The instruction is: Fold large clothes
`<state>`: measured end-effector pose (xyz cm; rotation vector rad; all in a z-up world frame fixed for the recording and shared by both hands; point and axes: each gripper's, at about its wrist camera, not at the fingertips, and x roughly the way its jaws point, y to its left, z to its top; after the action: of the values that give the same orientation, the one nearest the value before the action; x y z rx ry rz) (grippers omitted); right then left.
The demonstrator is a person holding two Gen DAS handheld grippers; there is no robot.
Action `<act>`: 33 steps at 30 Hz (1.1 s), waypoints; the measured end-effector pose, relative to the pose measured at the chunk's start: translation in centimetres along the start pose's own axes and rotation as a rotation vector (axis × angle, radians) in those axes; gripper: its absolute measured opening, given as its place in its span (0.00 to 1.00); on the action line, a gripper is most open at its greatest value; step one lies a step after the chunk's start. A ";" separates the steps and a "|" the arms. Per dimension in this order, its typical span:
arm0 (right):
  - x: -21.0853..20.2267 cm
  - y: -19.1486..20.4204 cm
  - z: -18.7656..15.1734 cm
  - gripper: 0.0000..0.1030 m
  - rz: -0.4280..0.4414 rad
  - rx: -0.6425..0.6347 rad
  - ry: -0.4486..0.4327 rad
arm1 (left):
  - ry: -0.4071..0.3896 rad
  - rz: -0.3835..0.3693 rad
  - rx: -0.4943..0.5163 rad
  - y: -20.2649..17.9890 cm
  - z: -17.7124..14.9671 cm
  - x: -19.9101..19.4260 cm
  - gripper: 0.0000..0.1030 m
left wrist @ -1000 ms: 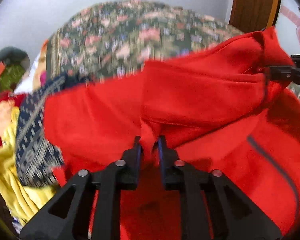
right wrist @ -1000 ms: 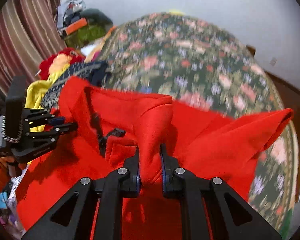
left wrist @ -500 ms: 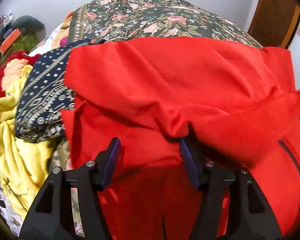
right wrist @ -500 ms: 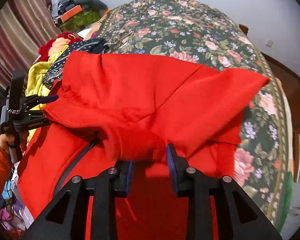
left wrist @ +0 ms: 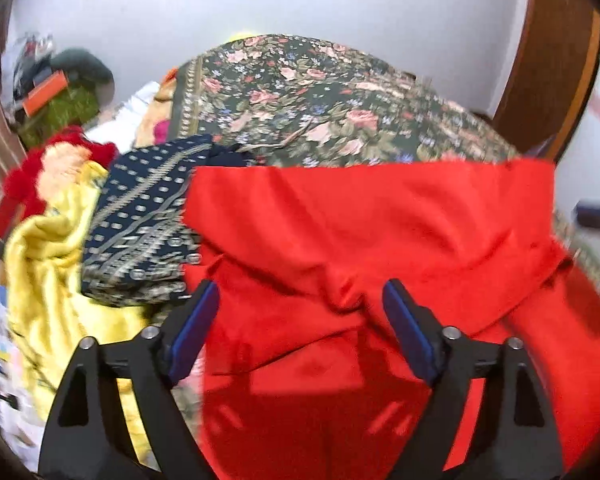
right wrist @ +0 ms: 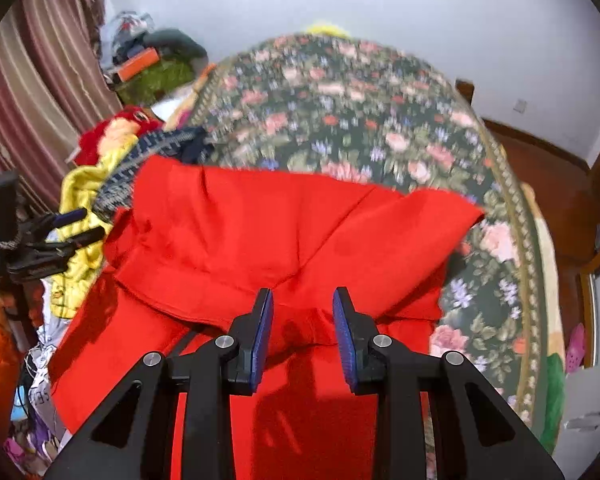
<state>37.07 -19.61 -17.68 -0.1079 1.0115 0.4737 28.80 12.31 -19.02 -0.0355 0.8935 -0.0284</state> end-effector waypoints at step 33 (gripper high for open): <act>3.6 -9.2 -0.9 1.00 -0.008 0.283 0.002 | 0.116 -0.176 -0.370 11.6 -4.4 4.3 0.94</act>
<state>41.88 -26.95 -22.38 0.1402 1.0695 0.3195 28.19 23.61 -25.60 -0.4616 1.0005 -0.0294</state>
